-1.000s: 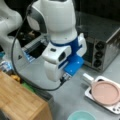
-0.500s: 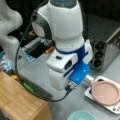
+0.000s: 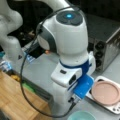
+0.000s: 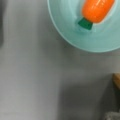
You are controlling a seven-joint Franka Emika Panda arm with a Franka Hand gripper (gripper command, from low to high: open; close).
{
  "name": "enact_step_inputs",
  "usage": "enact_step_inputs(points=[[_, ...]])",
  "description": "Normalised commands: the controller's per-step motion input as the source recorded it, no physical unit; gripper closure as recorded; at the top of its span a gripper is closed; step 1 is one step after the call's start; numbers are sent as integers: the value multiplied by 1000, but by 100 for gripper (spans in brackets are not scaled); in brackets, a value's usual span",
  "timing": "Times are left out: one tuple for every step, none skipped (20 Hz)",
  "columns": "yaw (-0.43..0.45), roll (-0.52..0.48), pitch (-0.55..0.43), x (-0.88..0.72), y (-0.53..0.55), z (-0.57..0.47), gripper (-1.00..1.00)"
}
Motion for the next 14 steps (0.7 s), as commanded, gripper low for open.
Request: enact_step_inputs(points=[[37,45,213,483,-171,69,-100],[36,46,213,451,-164,81,-100],[53,66,200,424,-164,89,-100],[54,65,201,397,-158,88,-100],[54,66,200,366,-150,103,-100],[51,83,220,362,-159,94,-100],[51,88,225,347,-160,96,-100],[51,90,225,337,-161,106,-100],[51,91,225,326,-160,113,-100],[51,92,223,324,-160,121,-100],[51,92,220,321,-157,134,-100],[52,92,217,322,-154,146,-100],[53,91,214,325,-151,158,-100],[54,91,212,327,-144,168,-100]])
